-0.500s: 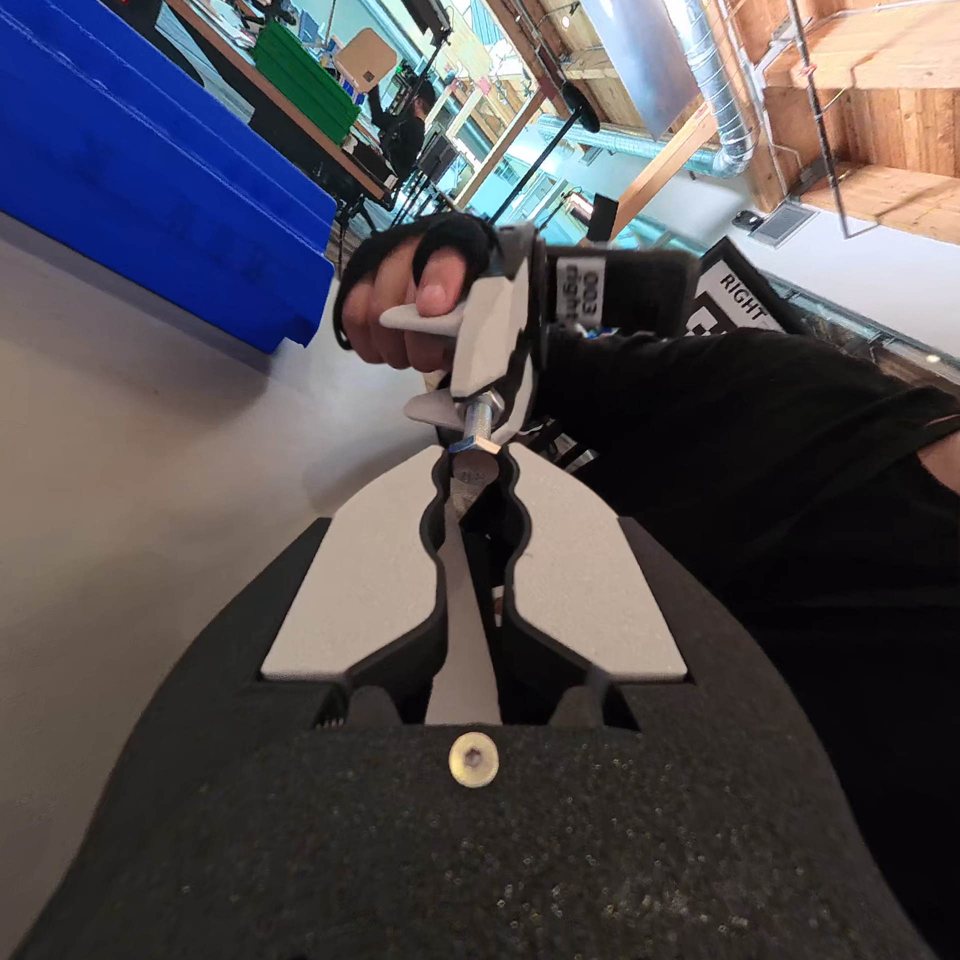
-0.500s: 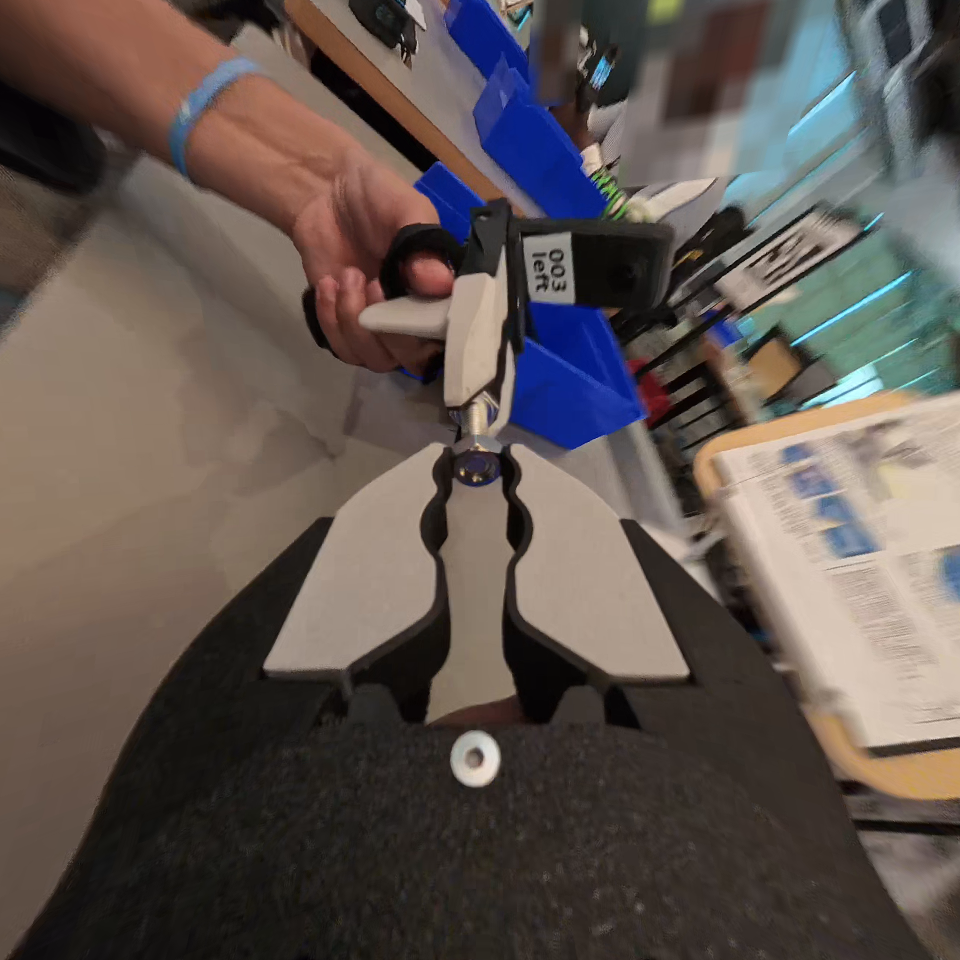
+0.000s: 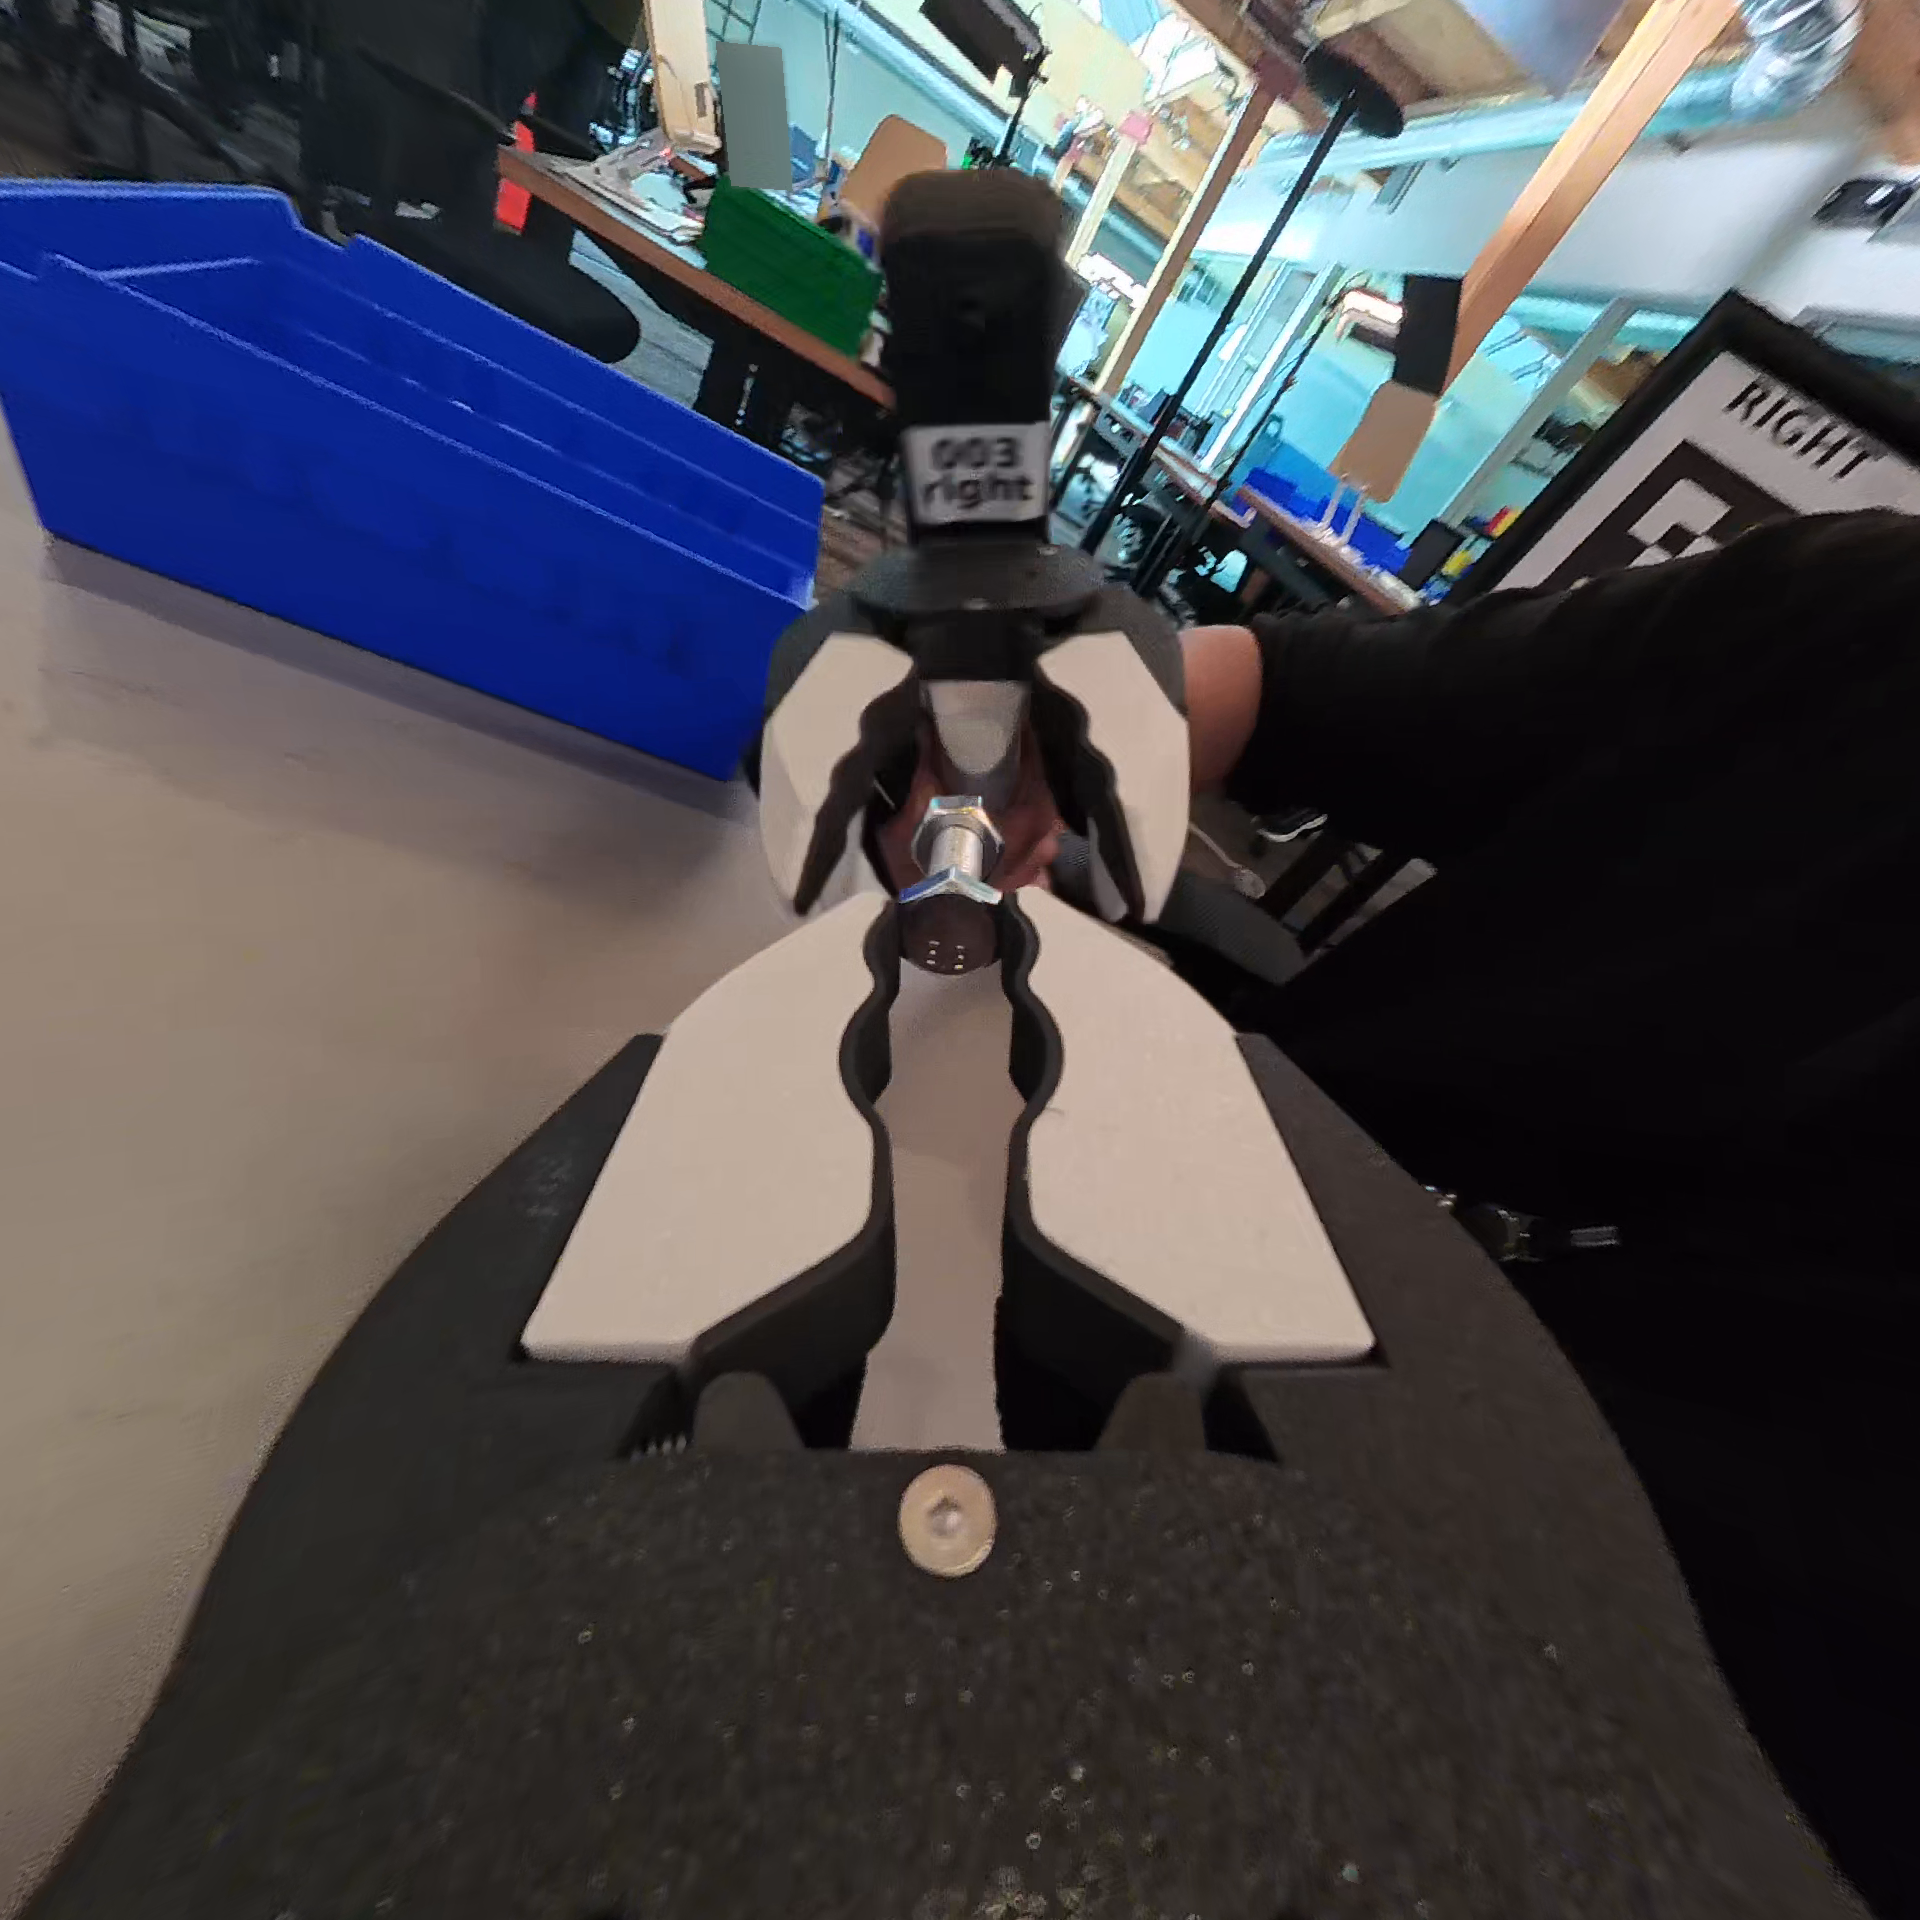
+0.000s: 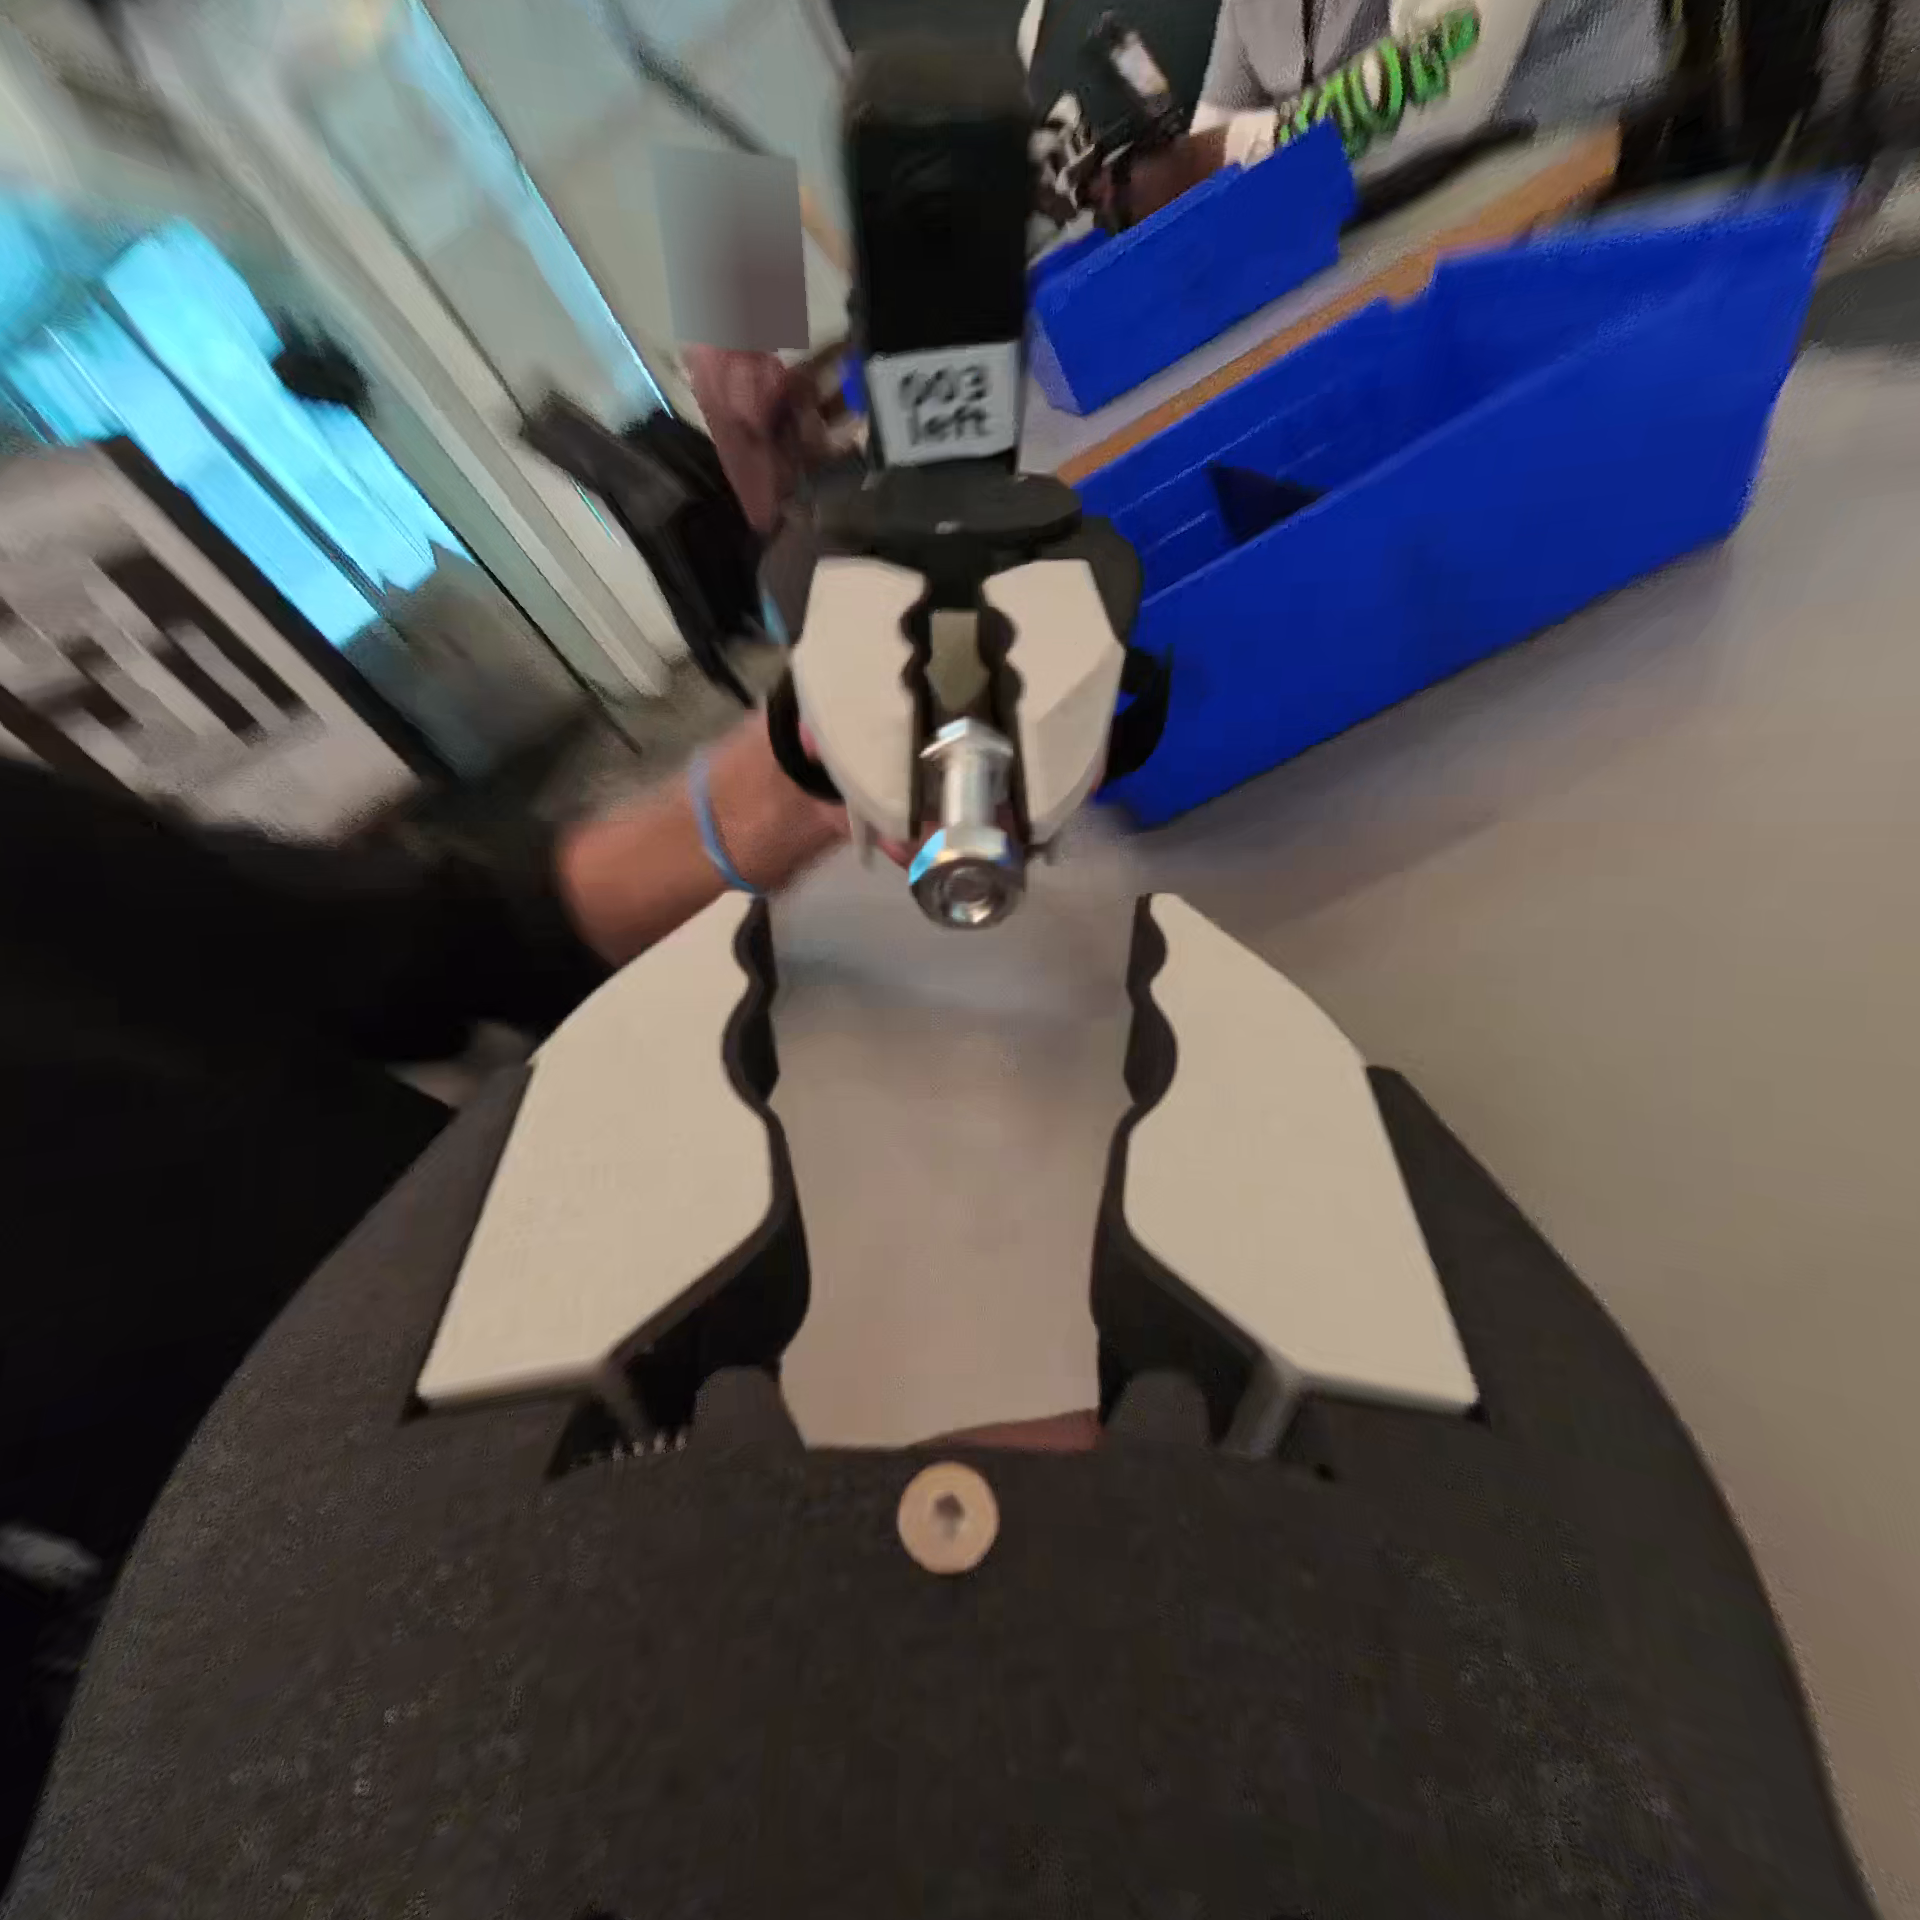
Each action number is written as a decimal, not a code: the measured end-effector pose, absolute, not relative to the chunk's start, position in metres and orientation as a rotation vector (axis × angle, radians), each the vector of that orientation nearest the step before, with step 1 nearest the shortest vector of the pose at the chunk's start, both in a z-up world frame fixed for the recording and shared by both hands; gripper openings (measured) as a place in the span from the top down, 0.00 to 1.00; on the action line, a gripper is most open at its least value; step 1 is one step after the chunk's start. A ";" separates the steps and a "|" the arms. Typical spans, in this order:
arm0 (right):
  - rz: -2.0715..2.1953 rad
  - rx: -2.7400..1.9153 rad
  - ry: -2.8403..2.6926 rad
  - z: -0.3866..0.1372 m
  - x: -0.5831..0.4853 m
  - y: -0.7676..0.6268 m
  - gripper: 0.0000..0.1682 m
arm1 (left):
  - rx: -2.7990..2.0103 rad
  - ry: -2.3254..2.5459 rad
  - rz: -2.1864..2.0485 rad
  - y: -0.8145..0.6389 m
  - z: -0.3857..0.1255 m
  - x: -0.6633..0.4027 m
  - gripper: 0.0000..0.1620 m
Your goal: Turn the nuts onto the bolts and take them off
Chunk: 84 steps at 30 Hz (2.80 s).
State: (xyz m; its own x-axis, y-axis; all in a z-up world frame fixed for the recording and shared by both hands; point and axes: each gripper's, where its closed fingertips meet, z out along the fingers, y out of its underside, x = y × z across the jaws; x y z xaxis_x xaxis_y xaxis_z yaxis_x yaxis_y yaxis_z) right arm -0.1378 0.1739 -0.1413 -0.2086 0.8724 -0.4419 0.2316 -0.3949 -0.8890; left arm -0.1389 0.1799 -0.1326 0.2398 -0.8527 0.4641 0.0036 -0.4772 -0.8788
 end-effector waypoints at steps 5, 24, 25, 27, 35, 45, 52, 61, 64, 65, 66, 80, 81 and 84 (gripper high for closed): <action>0.580 -0.853 -1.592 -0.133 -0.128 0.183 0.68 | -1.711 0.763 -1.473 0.175 -0.133 -0.139 0.89; 2.198 -1.816 -0.909 -0.128 -0.137 0.175 0.88 | -1.690 0.830 -1.331 0.175 -0.132 -0.136 0.89; 2.259 -1.837 -0.849 -0.130 -0.137 0.176 0.87 | -1.706 0.832 -1.318 0.176 -0.134 -0.136 0.89; 2.111 -1.708 -0.928 -0.132 -0.137 0.175 0.85 | -1.700 0.811 -1.339 0.177 -0.133 -0.137 0.89; 0.471 -0.869 -1.558 -0.143 -0.136 0.183 0.66 | -1.682 0.726 -1.478 0.178 -0.128 -0.142 0.90; 0.583 -0.935 -1.610 -0.138 -0.139 0.179 0.89 | -1.709 0.796 -1.472 0.171 -0.135 -0.136 0.89; 2.263 -1.820 -0.879 -0.125 -0.137 0.176 0.89 | -1.681 0.833 -1.314 0.175 -0.131 -0.133 0.89; 0.876 -1.291 -1.494 -0.176 -0.135 0.183 0.62 | -1.685 0.736 -1.391 0.182 -0.128 -0.144 0.90; 0.344 -0.890 -1.511 -0.155 -0.131 0.191 0.68 | -1.713 0.715 -1.449 0.182 -0.134 -0.142 0.90; 0.254 -0.794 -1.538 -0.153 -0.132 0.187 0.68 | -1.718 0.718 -1.473 0.181 -0.135 -0.140 0.90; 0.193 -0.740 -1.559 -0.153 -0.133 0.185 0.68 | -1.727 0.724 -1.487 0.180 -0.137 -0.139 0.90; 2.106 -1.836 -1.071 -0.127 -0.138 0.174 0.89 | -1.669 0.827 -1.315 0.176 -0.130 -0.135 0.89; 2.263 -1.920 -0.918 -0.127 -0.139 0.177 0.89 | -1.679 0.822 -1.283 0.179 -0.132 -0.136 0.89; 2.280 -1.843 -0.839 -0.129 -0.140 0.177 0.86 | -1.687 0.800 -1.276 0.182 -0.132 -0.137 0.89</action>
